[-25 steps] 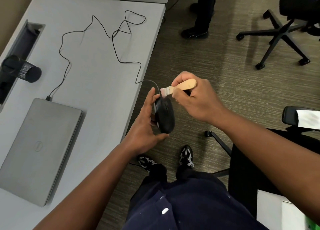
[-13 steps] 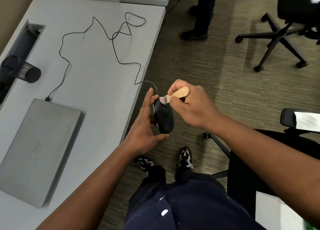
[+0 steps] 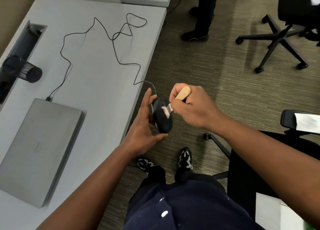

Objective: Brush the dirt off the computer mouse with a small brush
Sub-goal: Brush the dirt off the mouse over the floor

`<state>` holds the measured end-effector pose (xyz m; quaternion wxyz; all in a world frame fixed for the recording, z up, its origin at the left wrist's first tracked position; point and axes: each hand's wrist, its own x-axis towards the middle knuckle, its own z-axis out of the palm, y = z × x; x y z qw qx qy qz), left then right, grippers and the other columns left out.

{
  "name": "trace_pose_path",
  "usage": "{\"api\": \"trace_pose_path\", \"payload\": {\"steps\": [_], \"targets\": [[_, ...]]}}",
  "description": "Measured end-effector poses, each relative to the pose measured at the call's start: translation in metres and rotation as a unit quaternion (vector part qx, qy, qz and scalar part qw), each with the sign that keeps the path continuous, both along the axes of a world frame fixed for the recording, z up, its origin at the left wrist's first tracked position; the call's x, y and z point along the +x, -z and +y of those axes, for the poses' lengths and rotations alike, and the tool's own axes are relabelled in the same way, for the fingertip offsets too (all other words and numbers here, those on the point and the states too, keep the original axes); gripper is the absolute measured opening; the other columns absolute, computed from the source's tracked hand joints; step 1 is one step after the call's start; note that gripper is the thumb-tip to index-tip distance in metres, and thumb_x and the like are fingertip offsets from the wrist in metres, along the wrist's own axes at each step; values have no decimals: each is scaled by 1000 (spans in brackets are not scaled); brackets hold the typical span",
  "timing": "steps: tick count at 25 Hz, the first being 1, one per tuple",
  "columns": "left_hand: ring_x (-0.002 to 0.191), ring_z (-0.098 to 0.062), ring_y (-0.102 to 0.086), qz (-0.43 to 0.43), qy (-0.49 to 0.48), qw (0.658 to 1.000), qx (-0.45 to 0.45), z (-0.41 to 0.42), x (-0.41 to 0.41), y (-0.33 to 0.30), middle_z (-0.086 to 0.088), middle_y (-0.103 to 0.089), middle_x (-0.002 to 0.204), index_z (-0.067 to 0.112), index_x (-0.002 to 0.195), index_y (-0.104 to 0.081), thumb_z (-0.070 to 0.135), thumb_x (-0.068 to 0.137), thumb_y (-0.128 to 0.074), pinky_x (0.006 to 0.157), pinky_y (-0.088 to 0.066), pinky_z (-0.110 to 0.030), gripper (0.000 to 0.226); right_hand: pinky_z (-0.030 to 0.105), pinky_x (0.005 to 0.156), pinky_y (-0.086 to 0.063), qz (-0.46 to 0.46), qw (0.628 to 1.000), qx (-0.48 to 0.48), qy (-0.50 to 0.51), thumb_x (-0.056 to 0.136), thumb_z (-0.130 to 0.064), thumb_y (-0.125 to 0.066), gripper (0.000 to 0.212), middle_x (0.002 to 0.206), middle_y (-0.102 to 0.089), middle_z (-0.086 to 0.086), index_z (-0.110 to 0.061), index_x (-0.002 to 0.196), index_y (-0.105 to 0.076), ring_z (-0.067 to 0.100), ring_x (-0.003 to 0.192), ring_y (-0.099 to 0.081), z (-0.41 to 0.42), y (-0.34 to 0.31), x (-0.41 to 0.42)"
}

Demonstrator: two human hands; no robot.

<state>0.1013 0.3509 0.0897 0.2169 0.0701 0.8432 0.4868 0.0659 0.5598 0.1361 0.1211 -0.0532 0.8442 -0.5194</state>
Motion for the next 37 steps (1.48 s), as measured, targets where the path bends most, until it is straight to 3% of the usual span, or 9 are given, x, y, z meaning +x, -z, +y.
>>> {"api": "trace_pose_path", "payload": {"steps": [4, 8, 14, 19, 23, 27, 32, 35, 37], "targets": [[127, -5, -59, -3, 7, 1000, -2, 2, 1, -1, 39, -23, 155, 44, 165, 12, -4, 74, -91, 85, -54, -11, 146, 21, 45, -36, 39, 998, -33, 38, 99, -17, -61, 7, 66, -65, 5, -17, 93, -65, 5, 50, -48, 0, 1, -2], [132, -9, -57, 3, -3, 1000, -3, 0, 1, 0, 20, -25, 165, 45, 163, 16, -5, 72, -92, 91, -55, -14, 150, 17, 46, -36, 3, 1000, 6, 1, 95, -16, -62, 10, 63, -63, -4, -19, 86, -66, 3, 50, -49, 0, 1, 2], [131, -15, -56, 12, 10, 1000, -10, -1, 3, -1, 23, -24, 163, 43, 163, 18, -3, 74, -91, 88, -54, -12, 148, 21, 46, -37, 36, 998, -35, 41, 98, -17, -63, 7, 63, -62, 0, -16, 91, -66, 5, 49, -48, 0, 2, 3], [135, -20, -56, 29, -2, 999, -15, -3, -1, -2, 28, -25, 161, 53, 160, 16, -1, 72, -93, 90, -55, -14, 150, 22, 48, -41, 5, 1000, 1, 7, 92, -10, -62, 11, 64, -68, 1, -16, 85, -67, 13, 52, -55, 3, -1, 2], [124, -5, -60, 31, 9, 999, -24, -5, -4, -3, 31, -24, 158, 49, 162, 17, 2, 74, -93, 88, -56, -14, 148, 32, 47, -44, 43, 997, -50, 32, 98, -15, -62, 7, 73, -71, 12, -15, 93, -67, 26, 58, -61, 4, -2, 3], [118, -5, -61, 35, 11, 999, -18, -3, -6, -4, 27, -23, 164, 53, 161, 15, 1, 73, -93, 85, -54, -13, 148, 24, 48, -42, 58, 998, -29, 13, 100, -18, -64, 6, 70, -67, 2, -18, 95, -67, 8, 55, -56, -2, -2, 4], [118, -7, -60, 21, 2, 1000, -3, -3, 0, -2, 20, -23, 165, 55, 157, 14, -6, 74, -90, 81, -54, -11, 147, 49, 55, -53, 3, 1000, -21, 2, 91, -12, -63, 10, 71, -71, 9, -18, 85, -68, 31, 66, -66, 5, -8, 4], [113, 3, -62, 26, 1, 1000, 8, -4, -3, 0, 23, -25, 164, 56, 156, 14, -5, 74, -91, 80, -54, -12, 146, 42, 56, -54, 41, 998, -37, 21, 100, -24, -65, 5, 75, -72, 5, -22, 96, -67, 22, 66, -68, 2, -8, 0], [114, -2, -63, 36, 2, 999, 8, -4, -5, 1, 20, -26, 165, 57, 156, 13, -5, 72, -92, 81, -55, -13, 148, 30, 50, -48, 28, 1000, -10, 6, 100, -24, -64, 5, 71, -69, 0, -23, 96, -67, 8, 57, -60, -1, -8, 0]]}}
